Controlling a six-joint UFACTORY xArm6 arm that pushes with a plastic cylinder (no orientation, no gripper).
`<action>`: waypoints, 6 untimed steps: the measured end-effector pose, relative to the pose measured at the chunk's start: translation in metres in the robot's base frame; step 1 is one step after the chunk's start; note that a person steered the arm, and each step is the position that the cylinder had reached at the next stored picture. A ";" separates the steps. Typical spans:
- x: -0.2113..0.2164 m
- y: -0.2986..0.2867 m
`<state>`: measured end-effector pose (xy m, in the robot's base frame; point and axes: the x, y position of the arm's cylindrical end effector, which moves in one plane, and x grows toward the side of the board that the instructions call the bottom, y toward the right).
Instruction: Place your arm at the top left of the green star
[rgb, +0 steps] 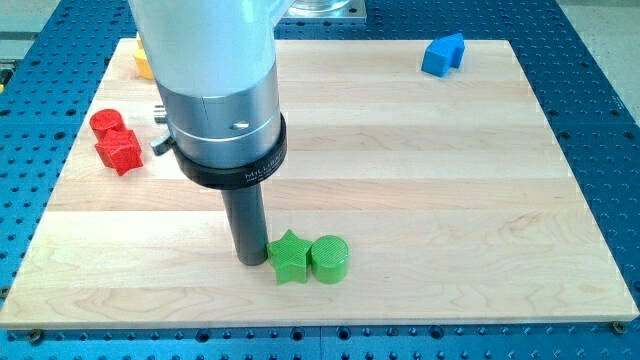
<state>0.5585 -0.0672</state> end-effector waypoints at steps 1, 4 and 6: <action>0.000 0.000; -0.003 -0.029; -0.036 -0.009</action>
